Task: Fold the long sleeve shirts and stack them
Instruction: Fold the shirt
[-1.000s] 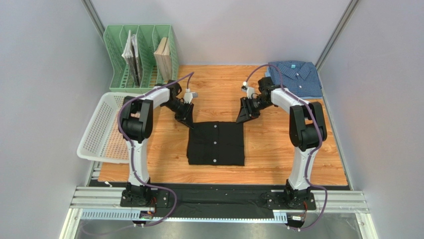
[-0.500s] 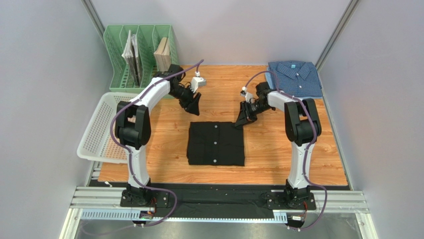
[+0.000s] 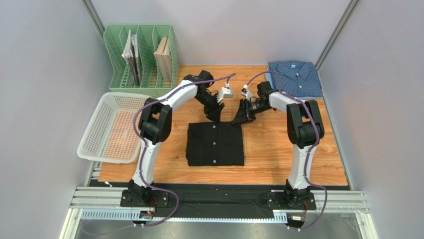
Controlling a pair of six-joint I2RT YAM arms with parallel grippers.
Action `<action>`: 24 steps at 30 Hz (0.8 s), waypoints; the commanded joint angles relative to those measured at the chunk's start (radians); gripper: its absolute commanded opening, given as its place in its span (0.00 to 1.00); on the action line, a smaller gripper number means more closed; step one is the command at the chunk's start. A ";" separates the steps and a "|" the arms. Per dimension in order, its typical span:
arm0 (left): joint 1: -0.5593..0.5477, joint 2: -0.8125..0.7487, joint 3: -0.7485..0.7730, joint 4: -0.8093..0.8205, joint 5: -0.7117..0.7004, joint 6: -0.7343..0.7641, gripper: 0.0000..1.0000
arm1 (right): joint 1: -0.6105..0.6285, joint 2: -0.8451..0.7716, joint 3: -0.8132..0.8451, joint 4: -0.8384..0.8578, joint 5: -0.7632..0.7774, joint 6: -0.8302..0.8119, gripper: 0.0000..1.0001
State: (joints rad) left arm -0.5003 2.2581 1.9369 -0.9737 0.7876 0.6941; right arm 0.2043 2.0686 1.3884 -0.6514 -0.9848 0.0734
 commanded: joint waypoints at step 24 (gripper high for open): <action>-0.113 0.196 0.255 -0.034 0.143 -0.096 0.63 | -0.174 -0.197 -0.236 0.286 0.167 0.359 0.27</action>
State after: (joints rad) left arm -0.5987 2.4428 2.1532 -0.9909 0.8482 0.5922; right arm 0.0303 1.8484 1.1694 -0.3931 -0.8379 0.4091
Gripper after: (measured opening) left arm 0.627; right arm 0.304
